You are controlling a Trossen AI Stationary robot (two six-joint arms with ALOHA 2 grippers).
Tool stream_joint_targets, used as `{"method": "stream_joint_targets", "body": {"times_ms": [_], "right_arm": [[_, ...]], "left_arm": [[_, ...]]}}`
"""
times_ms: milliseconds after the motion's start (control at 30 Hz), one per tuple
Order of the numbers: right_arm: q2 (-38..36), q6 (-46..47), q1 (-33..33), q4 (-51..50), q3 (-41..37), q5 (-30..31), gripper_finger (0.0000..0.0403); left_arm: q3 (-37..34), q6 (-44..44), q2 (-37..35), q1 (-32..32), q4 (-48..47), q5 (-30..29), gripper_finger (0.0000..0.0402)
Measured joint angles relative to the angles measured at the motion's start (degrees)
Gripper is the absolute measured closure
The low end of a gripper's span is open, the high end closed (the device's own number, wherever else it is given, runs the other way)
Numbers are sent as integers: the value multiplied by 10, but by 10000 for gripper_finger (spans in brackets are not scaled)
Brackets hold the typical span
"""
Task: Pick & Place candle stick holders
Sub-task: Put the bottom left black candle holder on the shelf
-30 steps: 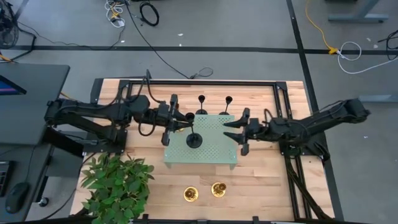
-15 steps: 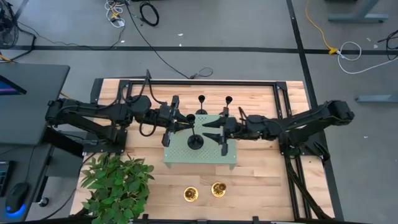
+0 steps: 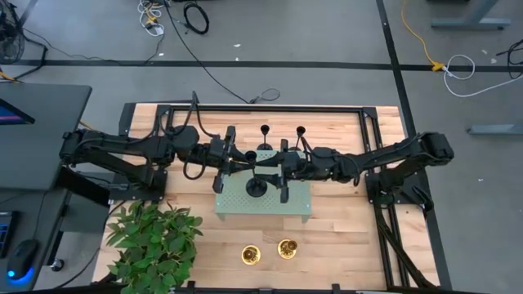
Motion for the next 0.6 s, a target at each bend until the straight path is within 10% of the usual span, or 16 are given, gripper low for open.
{"method": "stream_joint_targets", "body": {"times_ms": [600], "right_arm": [[24, 6, 0, 50, 0, -13, 240]], "left_arm": [[0, 1, 0, 0, -2, 0, 363]]}}
